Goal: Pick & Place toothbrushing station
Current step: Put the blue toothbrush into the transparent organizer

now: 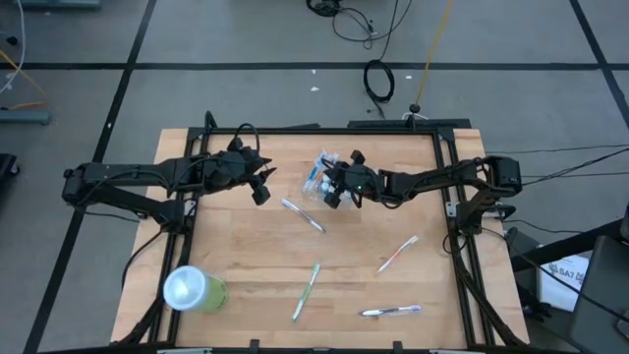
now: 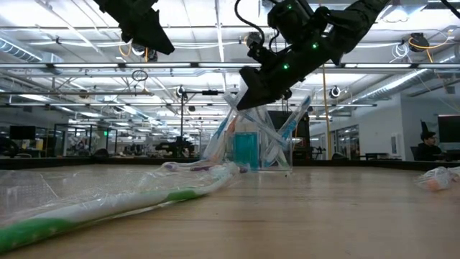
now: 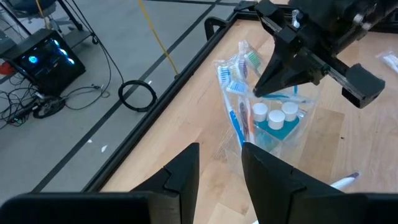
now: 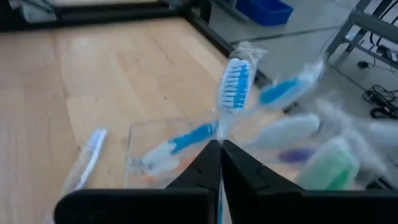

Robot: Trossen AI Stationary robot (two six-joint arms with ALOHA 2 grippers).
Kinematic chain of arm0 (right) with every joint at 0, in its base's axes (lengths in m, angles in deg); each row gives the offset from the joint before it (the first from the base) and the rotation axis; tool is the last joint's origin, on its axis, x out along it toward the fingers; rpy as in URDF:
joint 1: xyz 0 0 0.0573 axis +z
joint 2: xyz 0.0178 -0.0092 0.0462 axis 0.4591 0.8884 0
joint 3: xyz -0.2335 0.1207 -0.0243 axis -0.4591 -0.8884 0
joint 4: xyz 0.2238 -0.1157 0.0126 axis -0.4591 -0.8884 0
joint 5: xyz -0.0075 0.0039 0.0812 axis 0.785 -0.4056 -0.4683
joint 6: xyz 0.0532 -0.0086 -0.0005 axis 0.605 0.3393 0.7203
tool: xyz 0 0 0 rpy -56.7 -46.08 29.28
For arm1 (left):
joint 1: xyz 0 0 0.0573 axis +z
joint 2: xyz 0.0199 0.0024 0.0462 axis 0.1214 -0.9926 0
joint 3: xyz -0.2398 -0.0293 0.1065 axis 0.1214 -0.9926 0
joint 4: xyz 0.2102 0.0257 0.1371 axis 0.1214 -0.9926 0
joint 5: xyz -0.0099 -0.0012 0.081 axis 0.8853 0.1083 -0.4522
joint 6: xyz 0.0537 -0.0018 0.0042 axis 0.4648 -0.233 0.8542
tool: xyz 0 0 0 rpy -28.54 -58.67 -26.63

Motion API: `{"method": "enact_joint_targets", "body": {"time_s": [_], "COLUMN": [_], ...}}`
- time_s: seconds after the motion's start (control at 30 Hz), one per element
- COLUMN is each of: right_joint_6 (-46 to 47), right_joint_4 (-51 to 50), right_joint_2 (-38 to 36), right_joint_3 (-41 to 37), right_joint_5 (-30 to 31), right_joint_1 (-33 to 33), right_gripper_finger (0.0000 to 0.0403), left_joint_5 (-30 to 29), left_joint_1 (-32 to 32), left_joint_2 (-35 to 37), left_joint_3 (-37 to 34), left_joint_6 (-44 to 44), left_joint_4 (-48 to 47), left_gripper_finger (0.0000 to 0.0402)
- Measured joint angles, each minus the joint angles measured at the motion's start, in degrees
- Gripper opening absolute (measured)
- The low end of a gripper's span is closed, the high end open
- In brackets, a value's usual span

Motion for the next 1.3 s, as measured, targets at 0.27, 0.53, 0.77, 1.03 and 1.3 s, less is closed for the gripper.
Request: {"method": "enact_joint_targets", "body": {"time_s": [0.27, 0.53, 0.77, 1.03, 1.3], "right_joint_6": [-1.02, -4.89, -7.77, -17.4, -16.4], "right_joint_4": [2.65, 16.37, 62.04, 70.63, 70.07], "right_joint_2": [-4.48, -10.85, -8.88, -1.34, 3.05], "right_joint_3": [-0.07, -9.63, -29.57, -28.07, -26.62], "right_joint_5": [0.32, 15.7, 15.04, 10.17, 10.32], "right_joint_1": [2.25, 8.9, 10.54, 9.91, 7.65], "right_gripper_finger": [0.0001, 0.0001, 0.0001, 0.0, 0.0], "left_joint_5": [0.0, 0.02, 0.04, 0.64, 1.74], "left_joint_1": [0.0, 0.0, 0.0, -0.09, -0.15], "left_joint_2": [-0.02, 0.0, 0.0, -0.02, -2.09], "left_joint_3": [0.0, 0.0, -0.02, -0.04, -0.04], "left_joint_6": [0.0, -0.02, 1.21, 2.95, 3.14], "left_joint_4": [-0.33, -1.27, 0.44, 8.27, 7.0], "left_gripper_finger": [0.0127, 0.0127, 0.0127, 0.0127, 0.0127]}}
